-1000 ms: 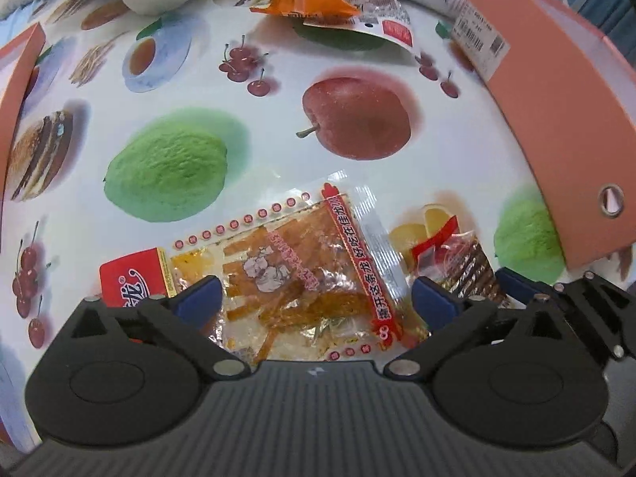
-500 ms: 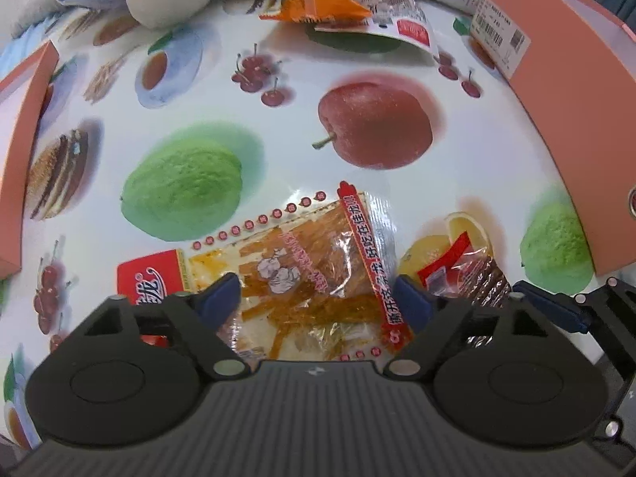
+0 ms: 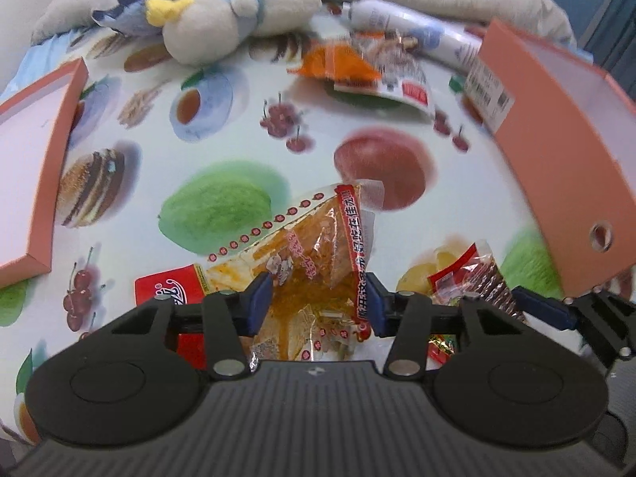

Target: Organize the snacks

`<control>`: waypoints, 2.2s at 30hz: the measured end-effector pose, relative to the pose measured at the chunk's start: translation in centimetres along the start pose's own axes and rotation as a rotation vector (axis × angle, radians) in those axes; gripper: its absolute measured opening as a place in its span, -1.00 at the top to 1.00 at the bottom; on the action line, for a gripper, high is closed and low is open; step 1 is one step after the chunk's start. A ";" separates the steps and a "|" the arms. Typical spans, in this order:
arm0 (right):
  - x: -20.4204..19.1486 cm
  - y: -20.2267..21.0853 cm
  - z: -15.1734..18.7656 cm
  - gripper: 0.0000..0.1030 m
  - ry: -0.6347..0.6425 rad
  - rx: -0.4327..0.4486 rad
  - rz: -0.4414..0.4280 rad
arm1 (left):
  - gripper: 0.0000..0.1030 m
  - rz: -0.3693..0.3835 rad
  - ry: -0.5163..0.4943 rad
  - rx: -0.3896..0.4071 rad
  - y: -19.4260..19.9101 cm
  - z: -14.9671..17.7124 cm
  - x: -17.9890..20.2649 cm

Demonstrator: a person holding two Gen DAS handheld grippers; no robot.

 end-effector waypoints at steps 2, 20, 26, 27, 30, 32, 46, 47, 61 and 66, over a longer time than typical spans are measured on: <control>0.1 0.3 -0.5 -0.03 -0.006 0.011 0.010 | -0.06 0.007 0.017 0.027 1.0 -0.4 -0.3; 2.4 4.9 -7.6 -0.02 -0.076 0.183 0.069 | -0.05 0.076 0.073 0.189 6.1 -5.4 -0.9; 4.1 7.1 -10.3 -0.02 -0.110 0.253 0.099 | -0.05 0.122 0.068 0.245 7.8 -8.5 0.0; 4.5 7.5 -10.7 -0.02 -0.116 0.266 0.105 | -0.05 0.130 0.063 0.258 8.2 -9.1 0.3; 5.6 8.9 -11.9 -0.02 -0.134 0.310 0.115 | -0.05 0.162 0.049 0.292 9.4 -10.7 1.6; 6.4 10.0 -12.6 -0.02 -0.145 0.338 0.125 | -0.05 0.185 0.042 0.307 10.0 -11.5 2.6; 12.5 15.8 -17.7 -0.02 -0.235 0.488 0.253 | -0.03 0.305 -0.038 0.469 14.6 -20.1 9.3; 13.0 16.0 -18.0 -0.02 -0.238 0.489 0.270 | -0.03 0.317 -0.045 0.472 14.7 -20.6 10.0; 24.0 11.6 -16.4 -0.03 -0.432 0.268 0.360 | -0.03 0.316 -0.221 0.286 5.0 -26.7 21.6; 26.7 8.7 -14.6 -0.03 -0.464 0.164 0.400 | -0.03 0.323 -0.269 0.165 1.1 -27.0 24.3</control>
Point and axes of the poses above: each gripper's, at about its wrist camera, not at the fingertips, and y roughly against the way its jaws point, x to its right, z to its underside, the point moved 4 cm from there along -y, roughly the way its jaws point, and after that the axes turned 12 degrees about -y, right-handed, at the moved point
